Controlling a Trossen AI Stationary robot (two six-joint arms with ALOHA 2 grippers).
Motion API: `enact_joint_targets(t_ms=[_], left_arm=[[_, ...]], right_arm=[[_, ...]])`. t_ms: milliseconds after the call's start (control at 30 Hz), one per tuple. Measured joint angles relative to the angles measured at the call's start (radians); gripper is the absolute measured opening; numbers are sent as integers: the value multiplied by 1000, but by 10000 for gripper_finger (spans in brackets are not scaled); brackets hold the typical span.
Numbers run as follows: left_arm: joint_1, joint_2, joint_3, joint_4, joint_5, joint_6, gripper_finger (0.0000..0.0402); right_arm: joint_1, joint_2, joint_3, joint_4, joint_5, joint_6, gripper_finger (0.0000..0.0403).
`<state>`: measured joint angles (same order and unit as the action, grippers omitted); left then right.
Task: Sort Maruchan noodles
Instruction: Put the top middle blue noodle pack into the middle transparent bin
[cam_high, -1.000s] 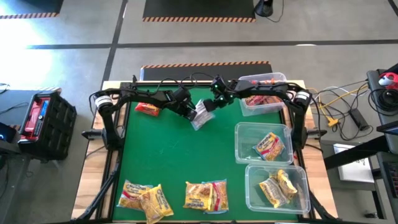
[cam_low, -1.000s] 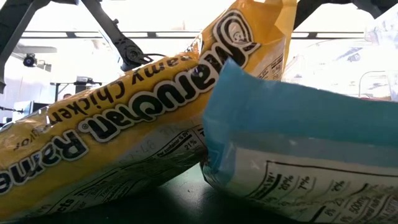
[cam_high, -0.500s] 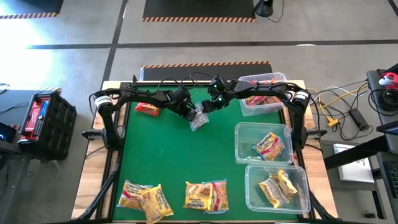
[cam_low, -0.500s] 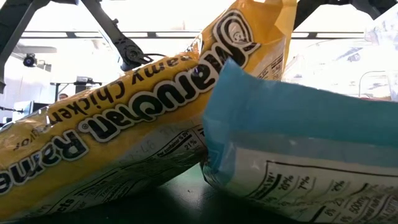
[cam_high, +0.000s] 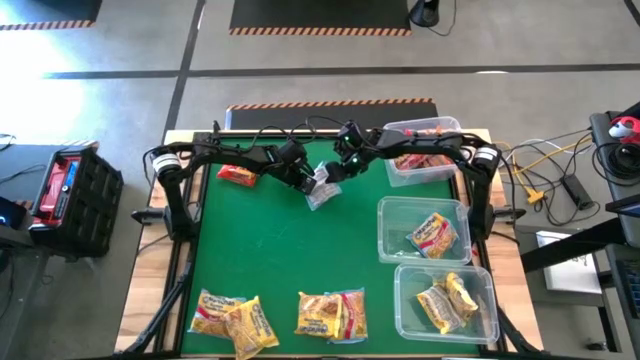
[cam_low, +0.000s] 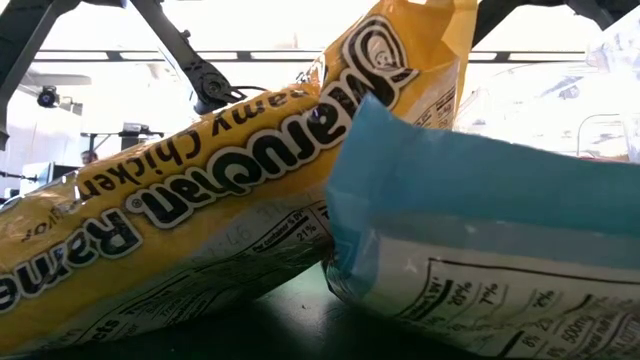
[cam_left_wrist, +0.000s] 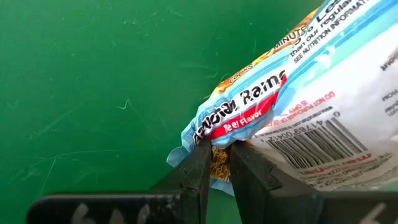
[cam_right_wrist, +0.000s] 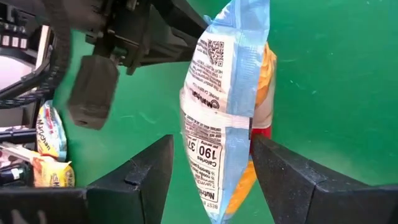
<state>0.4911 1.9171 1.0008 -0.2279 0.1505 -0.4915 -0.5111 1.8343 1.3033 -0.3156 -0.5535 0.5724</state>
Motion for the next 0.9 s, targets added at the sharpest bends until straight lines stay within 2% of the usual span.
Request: enact_joint_targets(t_ms=[500,900], left_arm=[[0,0,0,0,0,0,40],[0,0,0,2,-1,-5,40]], right_arm=[[-56,-6,-8,1,3,-49,206],[-18,32,-11,20,-53,-58,206]])
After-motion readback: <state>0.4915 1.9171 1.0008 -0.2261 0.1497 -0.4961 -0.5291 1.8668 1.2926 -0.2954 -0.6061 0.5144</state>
